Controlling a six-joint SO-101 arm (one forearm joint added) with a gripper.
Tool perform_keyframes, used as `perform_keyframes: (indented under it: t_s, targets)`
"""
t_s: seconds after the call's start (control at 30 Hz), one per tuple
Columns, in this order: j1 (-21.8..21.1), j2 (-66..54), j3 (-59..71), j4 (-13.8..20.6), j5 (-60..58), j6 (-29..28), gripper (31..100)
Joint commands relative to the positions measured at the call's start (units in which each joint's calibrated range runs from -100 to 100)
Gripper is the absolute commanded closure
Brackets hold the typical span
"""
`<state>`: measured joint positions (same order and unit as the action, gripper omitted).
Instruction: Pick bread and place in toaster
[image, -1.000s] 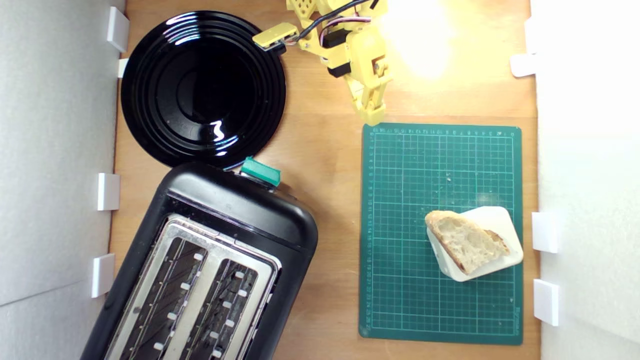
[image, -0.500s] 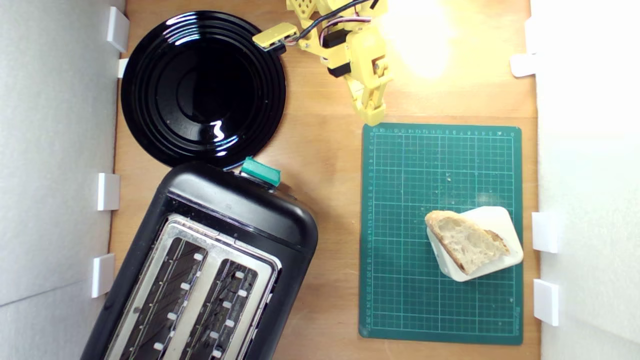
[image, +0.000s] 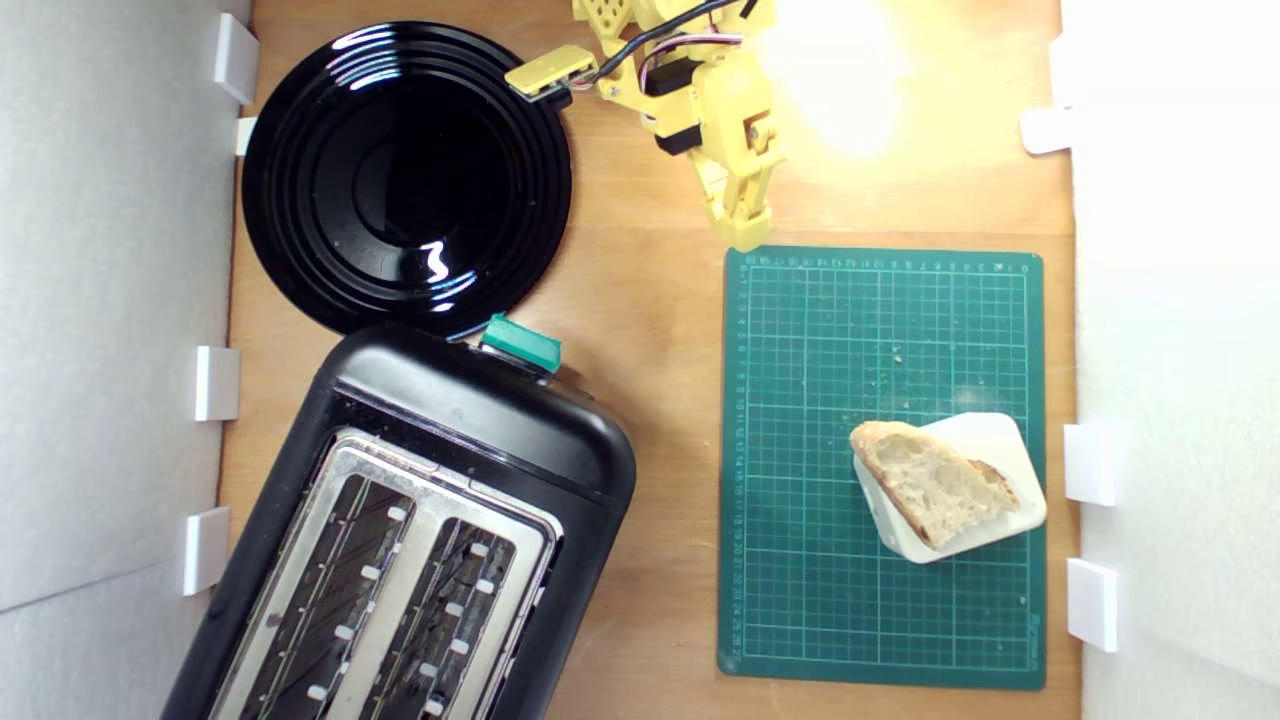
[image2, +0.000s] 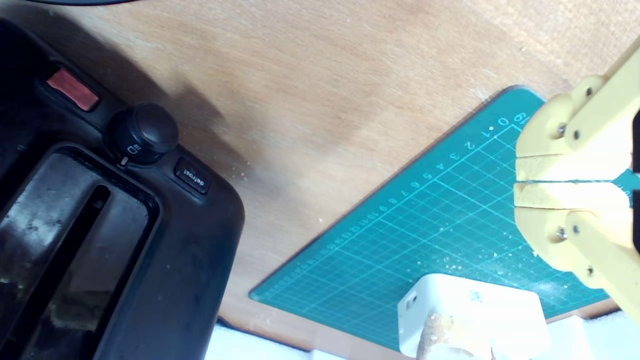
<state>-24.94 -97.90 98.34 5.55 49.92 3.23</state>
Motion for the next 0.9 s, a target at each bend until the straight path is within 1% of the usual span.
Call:
perform_keyframes:
  t_s: [0.0, 0.03, 0.23, 0.53, 0.73, 0.87]
  targets:
    - [-0.6, -0.6, 0.03, -0.29, 0.08, 0.04, 95.4]
    - [-0.68, -0.6, 0.03, 0.25, 0.08, 0.3, 95.4]
    - [-0.68, -0.6, -0.06, -0.48, 0.0, -0.02, 94.9]
    - [-0.68, 0.06, -0.15, -0.29, 0.0, 0.4, 94.8]
    - [-0.6, 6.72, -1.24, -0.2, -1.62, 0.4, 94.8]
    - [-0.52, 11.71, -1.24, 0.25, -9.3, 0.45, 94.8]
